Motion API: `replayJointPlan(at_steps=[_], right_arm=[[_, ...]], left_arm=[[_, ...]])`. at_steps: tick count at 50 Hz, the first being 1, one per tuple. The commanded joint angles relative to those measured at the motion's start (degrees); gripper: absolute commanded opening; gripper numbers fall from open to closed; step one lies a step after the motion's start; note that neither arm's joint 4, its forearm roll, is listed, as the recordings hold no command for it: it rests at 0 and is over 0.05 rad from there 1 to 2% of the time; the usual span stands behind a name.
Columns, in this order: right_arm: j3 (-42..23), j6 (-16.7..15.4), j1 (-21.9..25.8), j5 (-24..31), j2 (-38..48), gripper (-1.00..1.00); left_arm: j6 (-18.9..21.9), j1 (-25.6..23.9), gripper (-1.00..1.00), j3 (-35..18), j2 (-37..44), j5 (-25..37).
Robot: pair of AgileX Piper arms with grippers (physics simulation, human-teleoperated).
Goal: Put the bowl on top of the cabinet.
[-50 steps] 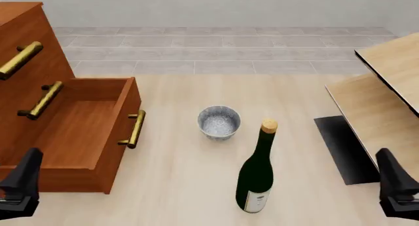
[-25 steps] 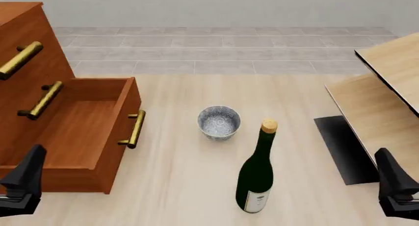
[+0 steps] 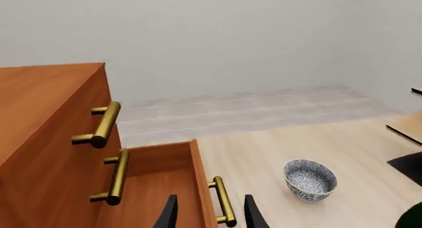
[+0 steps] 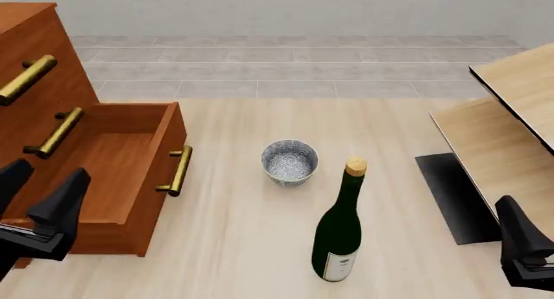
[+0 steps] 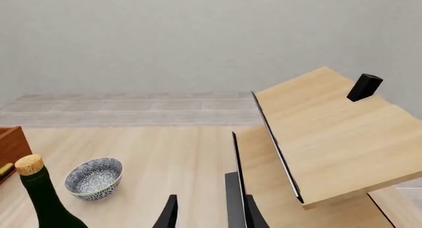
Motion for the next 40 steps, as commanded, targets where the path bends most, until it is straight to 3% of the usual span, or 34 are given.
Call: replayJointPlan(at_steps=[1,7,8,11,15,24,26,28,33,35,40], right_arm=[[0.0,0.2,-0.2,-0.1,-0.1,1.0],[0.0,0.3,-0.2,-0.2,-0.1,1.0],[0.0,0.3,-0.2,-0.2,-0.1,1.0],[0.0,0.4,-0.2,-0.2,-0.1,1.0],[0.0,0.5,-0.3,-0.3,-0.1,1.0],[0.0,0.6,-0.5,-0.4,-0.1,1.0],[0.0,0.6,-0.4,-0.4,-0.1,1.0],[0.0,0.7,-0.4,-0.4,-0.1,1.0],[0.0,0.7,-0.4,-0.4,-0.1,1.0],[0.0,0.6,-0.4,-0.4,0.0,1.0],[0.0,0.7,-0.6,-0.4,0.0,1.0]], left_arm=[[0.5,-5.1,1.0,-1.7,10.1,-7.4],[0.7,-8.4,1.0,-3.4,16.1,-10.1],[-0.8,-11.1,1.0,-5.0,19.0,-9.7],[0.6,-12.3,1.0,-7.8,25.0,-9.6],[-1.7,-14.4,1.0,-12.9,31.5,-6.2],[0.5,-17.1,1.0,-20.9,34.3,0.3],[-0.1,-18.1,1.0,-22.8,35.2,1.9],[-3.4,-19.3,1.0,-25.7,37.5,4.6],[-5.4,-19.9,1.0,-30.8,40.2,8.3],[-9.0,-21.2,1.0,-32.8,42.0,10.0],[-9.9,-20.5,1.0,-36.9,43.7,12.6]])
